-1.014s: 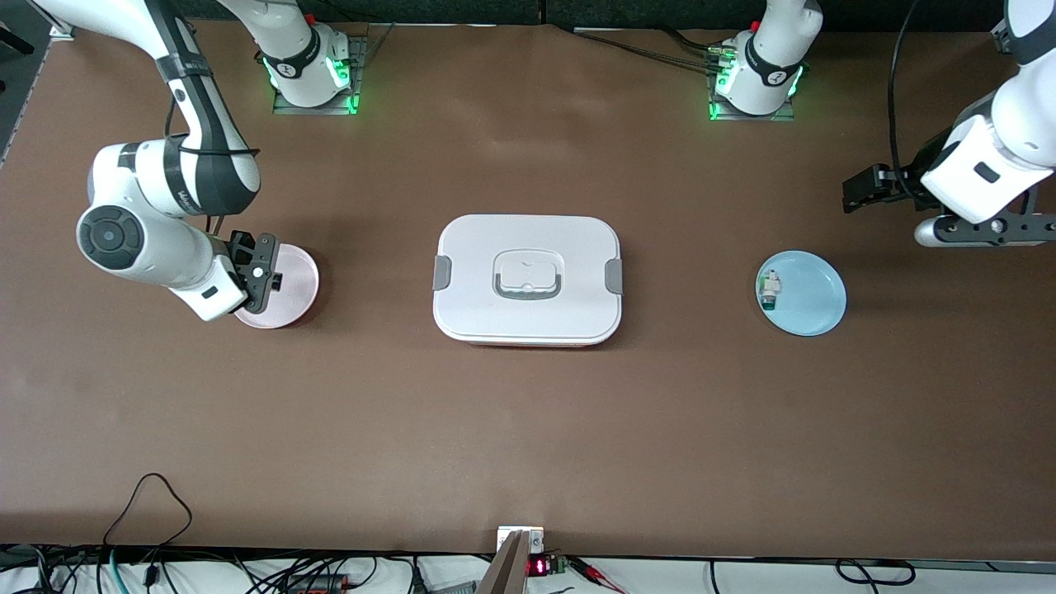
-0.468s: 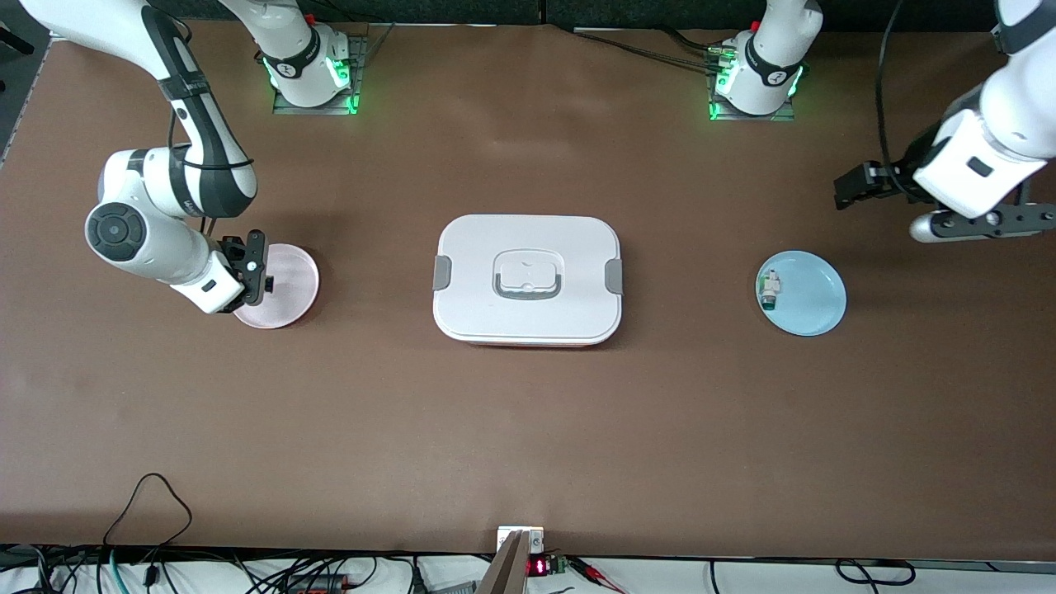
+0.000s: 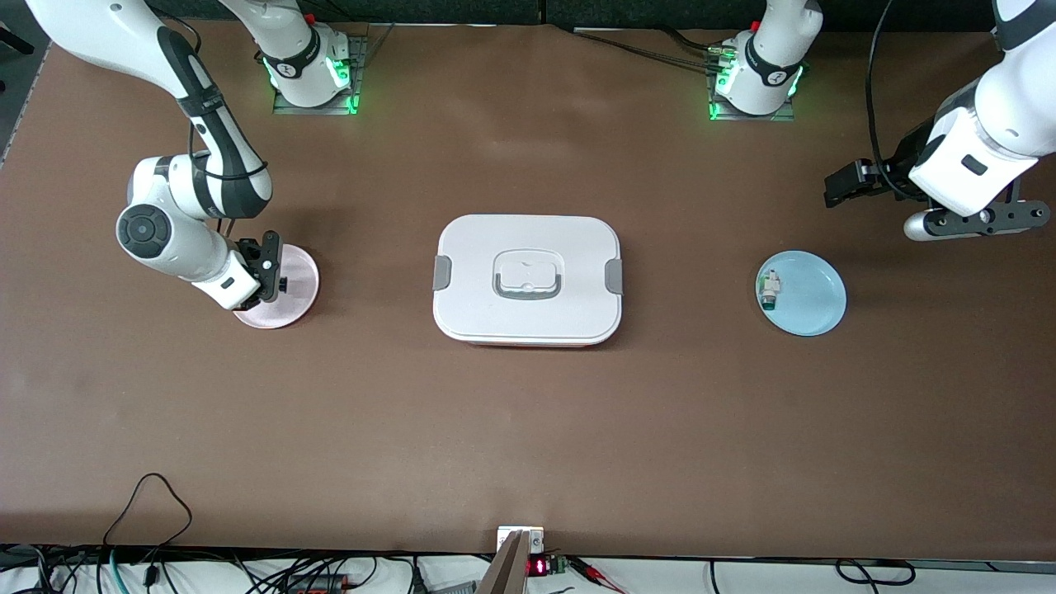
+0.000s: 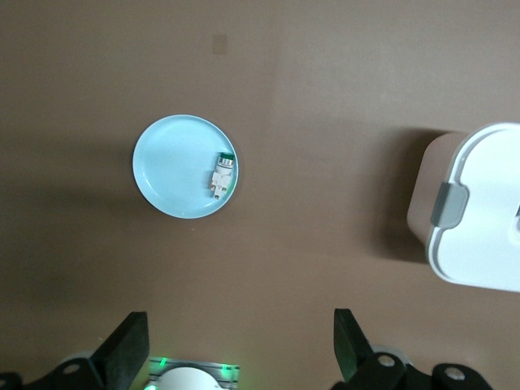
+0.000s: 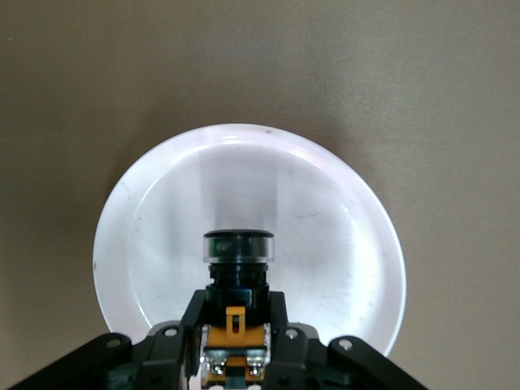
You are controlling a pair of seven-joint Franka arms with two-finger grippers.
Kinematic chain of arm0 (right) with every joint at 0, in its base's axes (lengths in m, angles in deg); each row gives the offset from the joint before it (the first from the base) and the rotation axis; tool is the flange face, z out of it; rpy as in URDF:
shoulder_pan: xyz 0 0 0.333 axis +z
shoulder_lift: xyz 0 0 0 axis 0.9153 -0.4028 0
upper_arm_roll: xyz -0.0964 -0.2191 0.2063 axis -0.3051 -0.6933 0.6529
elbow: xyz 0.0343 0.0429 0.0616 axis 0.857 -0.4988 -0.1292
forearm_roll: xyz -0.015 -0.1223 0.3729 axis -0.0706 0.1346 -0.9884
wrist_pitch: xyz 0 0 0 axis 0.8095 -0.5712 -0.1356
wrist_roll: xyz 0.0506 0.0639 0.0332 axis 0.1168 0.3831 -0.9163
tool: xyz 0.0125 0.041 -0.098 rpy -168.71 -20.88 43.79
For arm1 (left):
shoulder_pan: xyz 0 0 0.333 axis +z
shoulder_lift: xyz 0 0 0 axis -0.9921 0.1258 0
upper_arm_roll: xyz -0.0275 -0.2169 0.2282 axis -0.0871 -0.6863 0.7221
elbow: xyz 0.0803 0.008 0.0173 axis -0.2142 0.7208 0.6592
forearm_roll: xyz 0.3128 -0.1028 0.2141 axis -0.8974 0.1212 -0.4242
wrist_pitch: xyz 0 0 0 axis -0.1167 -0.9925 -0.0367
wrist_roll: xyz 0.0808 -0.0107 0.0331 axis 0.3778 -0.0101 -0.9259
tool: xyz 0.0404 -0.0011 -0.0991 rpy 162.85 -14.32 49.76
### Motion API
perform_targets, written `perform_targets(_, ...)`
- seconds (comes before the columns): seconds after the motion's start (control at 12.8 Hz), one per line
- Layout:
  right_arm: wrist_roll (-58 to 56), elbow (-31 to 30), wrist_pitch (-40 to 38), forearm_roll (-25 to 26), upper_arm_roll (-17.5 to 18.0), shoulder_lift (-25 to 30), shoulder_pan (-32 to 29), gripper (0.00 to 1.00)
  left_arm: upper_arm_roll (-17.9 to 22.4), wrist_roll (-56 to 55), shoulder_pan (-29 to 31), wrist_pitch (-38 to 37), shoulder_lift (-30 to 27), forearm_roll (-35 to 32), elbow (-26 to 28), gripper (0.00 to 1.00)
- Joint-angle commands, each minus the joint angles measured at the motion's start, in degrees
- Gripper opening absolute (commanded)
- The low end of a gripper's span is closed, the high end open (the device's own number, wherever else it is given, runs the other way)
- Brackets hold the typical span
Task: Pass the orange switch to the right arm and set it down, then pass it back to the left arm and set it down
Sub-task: 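Lower the switch onto the pink plate and open the right gripper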
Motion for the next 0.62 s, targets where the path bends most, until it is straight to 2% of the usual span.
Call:
perform_targets(0.0, -1.0, -1.3, 3.2, 0.7, 0.6, -0.8, -1.0, 0.22, -0.1, -0.4, 0.8, -1.9, -1.0, 0.4, -1.8, 1.00)
perform_targets(0.08, -0.7, -1.6, 3.9, 0.6, 0.6, -1.0, -1.0, 0.31, -0.3, 0.9, 0.7, -2.2, -1.0, 0.3, -1.8, 1.00)
perform_targets(0.16, 0.0, -1.5, 3.7, 0.3, 0.7, -1.0, -1.3, 0.87, -0.4, 1.3, 0.7, -2.1, -0.9, 0.3, -1.8, 1.00)
perform_targets(0.23, 0.0, -1.3, 3.3, -0.4, 0.7, -0.6, -1.3, 1.00, -0.4, 1.3, 0.6, -2.0, -0.8, 0.3, -1.8, 1.00)
perform_targets(0.39, 0.8, 0.0, 0.5, -1.9, 0.7, 1.0, -1.2, 1.00, -0.4, 1.3, 0.6, -1.8, -0.8, 0.4, -1.8, 1.00)
perform_targets(0.55, 1.0, 4.2, -5.9, -4.1, 0.8, 2.4, -0.9, 1.00, -0.4, 1.4, 0.7, -1.7, -0.7, 0.4, -1.8, 1.00)
